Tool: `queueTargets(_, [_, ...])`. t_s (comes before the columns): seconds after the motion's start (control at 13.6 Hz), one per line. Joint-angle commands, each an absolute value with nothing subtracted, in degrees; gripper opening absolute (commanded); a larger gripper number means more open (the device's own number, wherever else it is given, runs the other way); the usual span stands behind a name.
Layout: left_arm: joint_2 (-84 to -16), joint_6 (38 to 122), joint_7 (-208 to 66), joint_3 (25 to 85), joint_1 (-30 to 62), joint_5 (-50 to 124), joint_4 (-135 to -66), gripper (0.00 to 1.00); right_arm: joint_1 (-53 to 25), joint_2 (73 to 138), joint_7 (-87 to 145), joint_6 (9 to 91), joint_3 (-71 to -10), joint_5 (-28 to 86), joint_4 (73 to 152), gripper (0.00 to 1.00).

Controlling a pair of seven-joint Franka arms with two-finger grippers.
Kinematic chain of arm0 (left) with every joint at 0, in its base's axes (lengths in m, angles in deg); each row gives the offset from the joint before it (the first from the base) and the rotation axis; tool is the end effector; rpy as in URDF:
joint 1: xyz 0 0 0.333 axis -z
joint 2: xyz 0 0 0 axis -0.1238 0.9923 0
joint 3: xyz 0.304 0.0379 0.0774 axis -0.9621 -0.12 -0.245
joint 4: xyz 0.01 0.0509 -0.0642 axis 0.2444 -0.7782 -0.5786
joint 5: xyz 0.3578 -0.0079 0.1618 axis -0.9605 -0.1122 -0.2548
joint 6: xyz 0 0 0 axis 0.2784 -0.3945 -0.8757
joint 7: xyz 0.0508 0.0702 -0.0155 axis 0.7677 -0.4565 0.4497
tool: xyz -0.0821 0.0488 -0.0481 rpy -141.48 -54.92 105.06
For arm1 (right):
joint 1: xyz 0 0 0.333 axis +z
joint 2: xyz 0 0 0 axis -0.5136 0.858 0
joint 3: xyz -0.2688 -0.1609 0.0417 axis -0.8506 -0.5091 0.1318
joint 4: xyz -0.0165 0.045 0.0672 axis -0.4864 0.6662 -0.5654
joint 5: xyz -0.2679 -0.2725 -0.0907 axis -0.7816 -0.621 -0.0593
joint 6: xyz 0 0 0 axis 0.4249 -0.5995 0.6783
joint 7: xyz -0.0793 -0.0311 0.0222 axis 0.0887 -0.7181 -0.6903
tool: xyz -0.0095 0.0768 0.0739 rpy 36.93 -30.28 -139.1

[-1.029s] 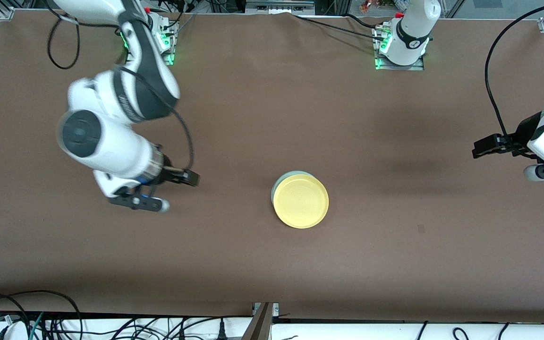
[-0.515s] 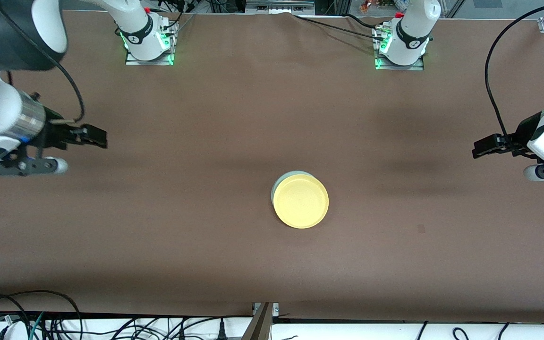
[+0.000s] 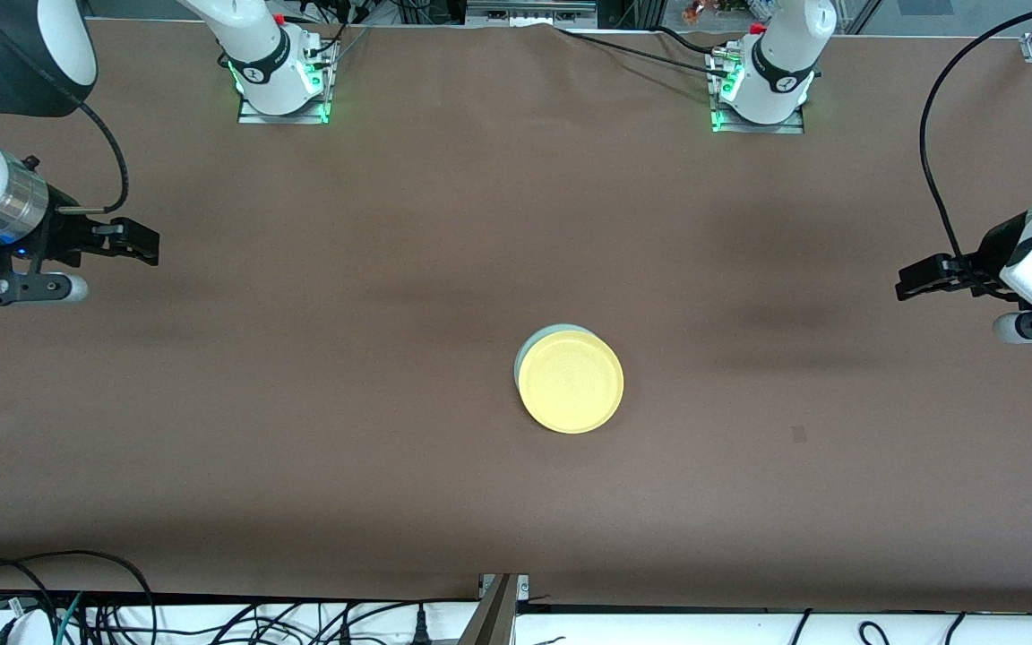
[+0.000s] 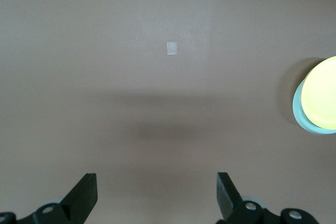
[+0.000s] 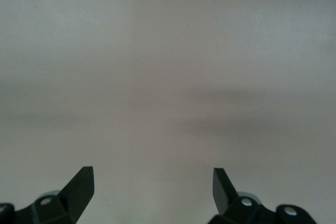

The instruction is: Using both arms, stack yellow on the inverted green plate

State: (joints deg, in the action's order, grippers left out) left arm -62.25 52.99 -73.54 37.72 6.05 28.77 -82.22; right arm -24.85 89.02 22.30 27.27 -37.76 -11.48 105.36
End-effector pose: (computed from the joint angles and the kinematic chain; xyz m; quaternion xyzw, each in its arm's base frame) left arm 0.6220 -0.0001 0.5545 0.9982 0.0367 -0.0462 0.0058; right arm 0.5860 0.0272 0.5460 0.9980 0.0163 -0.0513 0.0327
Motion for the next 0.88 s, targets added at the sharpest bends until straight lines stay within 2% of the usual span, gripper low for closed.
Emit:
queueTargets(0.0, [-63.07,53.02,-74.74,37.69,5.7,30.7,-82.9,1.0,-30.19,82.26,22.06,28.99,-33.03,-11.64,110.53,1.0])
queueTargets(0.22, [-63.07,53.02,-74.74,37.69,5.7,30.7,-82.9,1.0,-33.09,80.93,22.22,29.95,-32.93,-11.21,110.53,1.0])
queueTargets(0.81, [-63.07,53.02,-74.74,37.69,5.7,30.7,-82.81,1.0,-32.75,82.95,22.58,29.6,-32.93,-9.36,108.6,1.0])
